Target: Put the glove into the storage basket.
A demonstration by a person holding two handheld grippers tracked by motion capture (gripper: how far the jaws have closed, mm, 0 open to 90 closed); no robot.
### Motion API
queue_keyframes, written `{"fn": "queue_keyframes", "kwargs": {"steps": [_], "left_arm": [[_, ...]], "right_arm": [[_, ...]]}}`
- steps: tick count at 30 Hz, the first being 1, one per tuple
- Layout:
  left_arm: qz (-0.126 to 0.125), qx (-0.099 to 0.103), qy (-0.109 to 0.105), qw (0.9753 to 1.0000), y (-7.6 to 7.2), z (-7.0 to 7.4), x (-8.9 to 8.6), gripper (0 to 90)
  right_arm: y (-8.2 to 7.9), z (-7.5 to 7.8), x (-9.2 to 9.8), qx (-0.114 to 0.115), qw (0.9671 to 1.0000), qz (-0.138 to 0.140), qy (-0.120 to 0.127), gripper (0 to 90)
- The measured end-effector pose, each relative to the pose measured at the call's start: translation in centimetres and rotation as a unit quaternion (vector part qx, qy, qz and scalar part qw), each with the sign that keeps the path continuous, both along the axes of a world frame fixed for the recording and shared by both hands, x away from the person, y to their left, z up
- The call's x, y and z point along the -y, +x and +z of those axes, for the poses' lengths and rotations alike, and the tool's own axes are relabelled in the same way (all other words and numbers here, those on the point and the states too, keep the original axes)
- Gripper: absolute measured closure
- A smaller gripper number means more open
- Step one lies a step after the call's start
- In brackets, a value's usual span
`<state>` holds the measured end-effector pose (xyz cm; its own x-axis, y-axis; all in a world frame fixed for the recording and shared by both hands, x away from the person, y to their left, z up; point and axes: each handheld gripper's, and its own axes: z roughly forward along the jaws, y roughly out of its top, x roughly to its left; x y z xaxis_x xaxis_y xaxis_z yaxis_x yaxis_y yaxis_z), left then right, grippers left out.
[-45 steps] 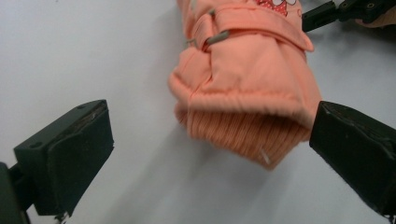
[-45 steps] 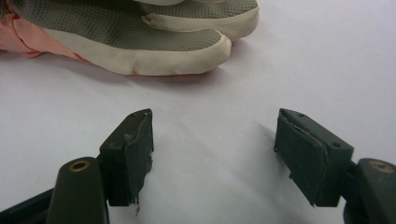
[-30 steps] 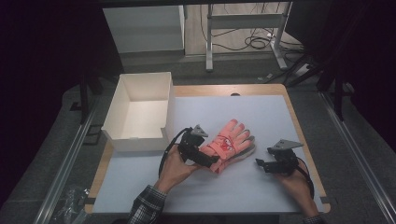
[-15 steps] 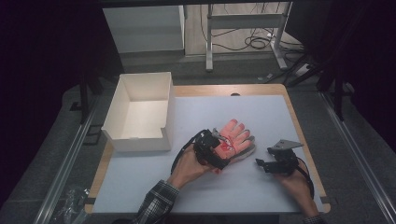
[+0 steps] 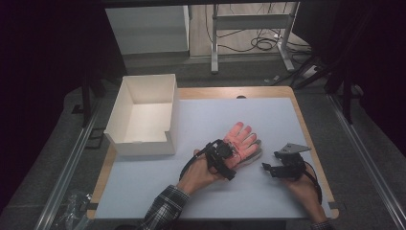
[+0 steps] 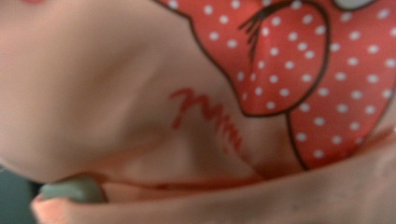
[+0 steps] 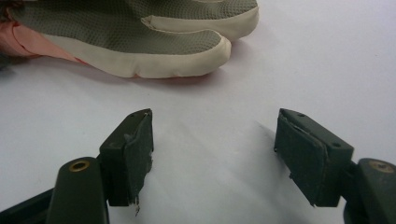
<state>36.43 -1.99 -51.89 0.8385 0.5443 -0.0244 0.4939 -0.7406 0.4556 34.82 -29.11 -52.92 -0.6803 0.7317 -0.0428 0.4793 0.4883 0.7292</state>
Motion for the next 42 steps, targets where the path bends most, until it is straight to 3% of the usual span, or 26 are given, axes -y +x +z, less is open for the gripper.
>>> {"fn": "queue_keyframes", "kwargs": {"steps": [7,11,17,22,35,42], "left_arm": [[-0.008,0.009,0.000,0.9999,-0.5,0.8,-0.3,29.9],[-0.015,0.021,-0.011,0.9996,-0.8,1.0,-0.6,42.2],[-0.006,0.014,-0.042,0.9990,-0.6,1.5,-1.4,45.0],[0.013,0.012,-0.063,0.9978,-0.2,3.1,-2.2,45.0],[0.048,0.019,-0.048,0.9975,1.6,6.3,-3.0,44.2],[0.081,0.022,-0.053,0.9951,3.0,8.5,-4.0,43.7]], "right_arm": [[0.0,0.0,0.0,0.000,1.0000,0.000,0.000,28.4],[0.0,0.0,0.0,0.000,1.0000,0.000,0.000,28.5],[0.0,0.0,0.0,0.000,1.0000,0.000,0.000,28.4],[0.0,0.0,0.0,0.000,1.0000,0.000,0.000,28.4],[0.0,0.0,0.0,0.000,1.0000,0.000,0.000,28.4],[0.0,0.0,0.0,-0.001,1.0000,0.000,0.001,28.4]]}}
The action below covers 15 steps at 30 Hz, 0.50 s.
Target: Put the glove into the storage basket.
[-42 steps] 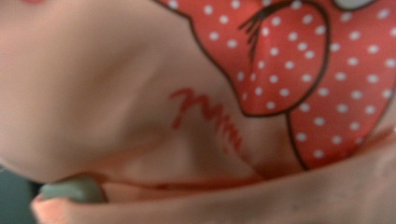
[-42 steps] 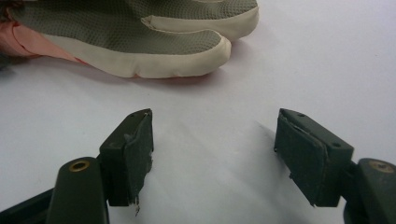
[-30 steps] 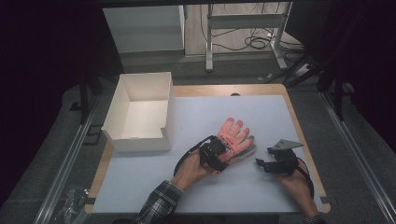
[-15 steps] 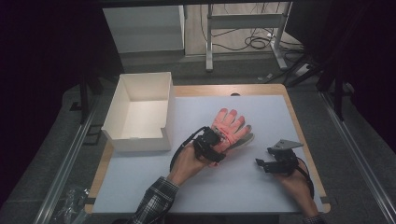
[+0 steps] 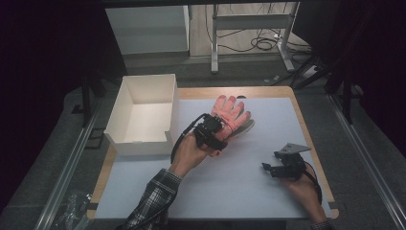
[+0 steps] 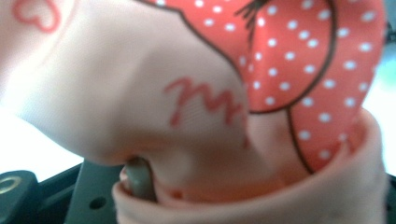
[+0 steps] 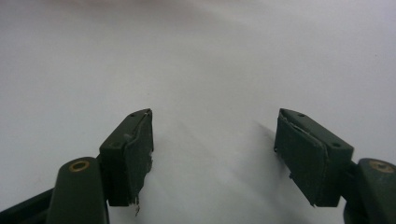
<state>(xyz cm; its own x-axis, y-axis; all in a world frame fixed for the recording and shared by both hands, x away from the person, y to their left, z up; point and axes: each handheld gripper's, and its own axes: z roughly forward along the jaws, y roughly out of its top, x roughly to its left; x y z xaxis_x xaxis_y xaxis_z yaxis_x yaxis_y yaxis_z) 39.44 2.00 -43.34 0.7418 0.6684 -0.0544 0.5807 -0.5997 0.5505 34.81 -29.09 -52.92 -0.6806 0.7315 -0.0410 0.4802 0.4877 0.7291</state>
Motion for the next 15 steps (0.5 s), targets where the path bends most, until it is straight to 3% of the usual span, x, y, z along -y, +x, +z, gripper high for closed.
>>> {"fn": "queue_keyframes", "kwargs": {"steps": [15], "left_arm": [[0.060,0.000,-0.002,0.9982,2.9,4.2,-3.5,43.1]], "right_arm": [[0.0,0.0,0.0,0.002,1.0000,0.001,0.001,28.4]]}}
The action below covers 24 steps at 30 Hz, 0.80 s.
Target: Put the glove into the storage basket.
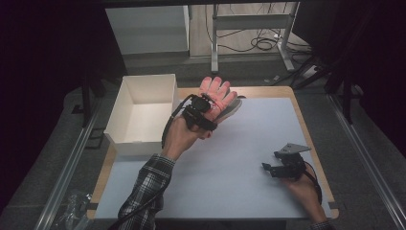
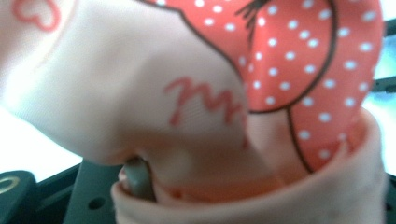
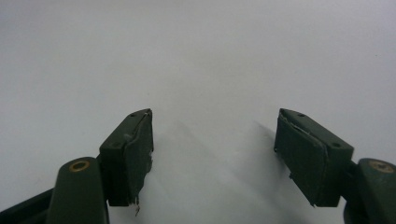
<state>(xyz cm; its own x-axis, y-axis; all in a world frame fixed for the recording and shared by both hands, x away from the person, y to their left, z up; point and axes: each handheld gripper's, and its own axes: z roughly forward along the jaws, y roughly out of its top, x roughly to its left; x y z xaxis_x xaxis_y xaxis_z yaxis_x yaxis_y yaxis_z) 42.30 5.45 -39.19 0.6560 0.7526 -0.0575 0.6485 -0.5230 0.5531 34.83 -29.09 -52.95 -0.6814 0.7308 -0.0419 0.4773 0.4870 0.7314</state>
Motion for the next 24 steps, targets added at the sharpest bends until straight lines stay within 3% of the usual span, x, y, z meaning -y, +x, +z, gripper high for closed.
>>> {"fn": "queue_keyframes", "kwargs": {"steps": [13,24], "left_arm": [[0.051,0.003,0.001,0.9987,1.2,2.7,-4.2,43.0],[0.104,0.011,-0.014,0.9944,1.5,4.0,-8.7,42.9]], "right_arm": [[0.0,0.0,0.0,0.000,1.0000,0.000,0.000,28.4],[0.0,0.0,0.0,0.001,1.0000,0.000,0.000,28.4]]}}
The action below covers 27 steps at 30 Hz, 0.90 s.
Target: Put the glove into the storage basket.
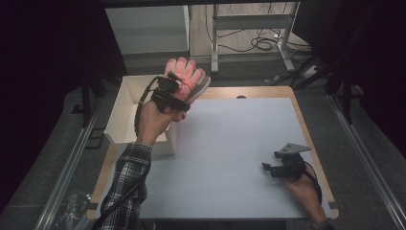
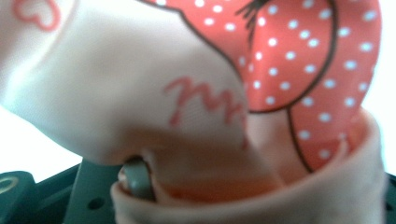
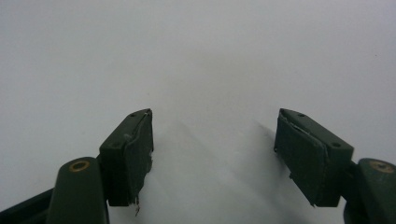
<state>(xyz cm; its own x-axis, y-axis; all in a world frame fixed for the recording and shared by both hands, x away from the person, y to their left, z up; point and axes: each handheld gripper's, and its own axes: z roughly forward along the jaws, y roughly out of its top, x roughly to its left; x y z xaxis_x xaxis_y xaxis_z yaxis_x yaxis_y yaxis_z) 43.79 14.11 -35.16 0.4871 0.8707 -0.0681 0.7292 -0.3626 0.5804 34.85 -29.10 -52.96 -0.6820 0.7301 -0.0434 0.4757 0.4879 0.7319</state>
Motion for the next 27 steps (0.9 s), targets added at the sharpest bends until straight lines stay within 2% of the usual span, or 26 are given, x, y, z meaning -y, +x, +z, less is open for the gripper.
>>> {"fn": "queue_keyframes", "kwargs": {"steps": [3,7,16,19,20,27], "left_arm": [[0.021,0.002,-0.003,0.9998,0.0,0.3,-1.6,42.8],[0.039,0.005,-0.004,0.9992,0.0,0.4,-2.8,42.6],[0.104,0.005,-0.004,0.9946,-0.1,-0.3,-6.4,42.2],[0.122,0.002,-0.003,0.9925,0.0,-1.3,-7.5,42.0],[0.122,0.002,-0.003,0.9925,0.0,-1.3,-7.5,42.0],[0.140,-0.011,-0.001,0.9900,0.8,-3.9,-8.0,41.5]], "right_arm": [[0.0,0.0,0.0,0.000,1.0000,0.000,0.000,28.4],[0.0,0.0,0.0,0.000,1.0000,0.000,0.000,28.4],[0.0,0.0,0.0,0.000,1.0000,-0.001,0.000,28.4],[0.0,0.0,0.0,0.000,1.0000,-0.001,0.000,28.4],[0.0,0.0,0.0,0.000,1.0000,-0.001,0.000,28.4],[0.0,0.0,0.0,0.000,1.0000,-0.001,0.000,28.4]]}}
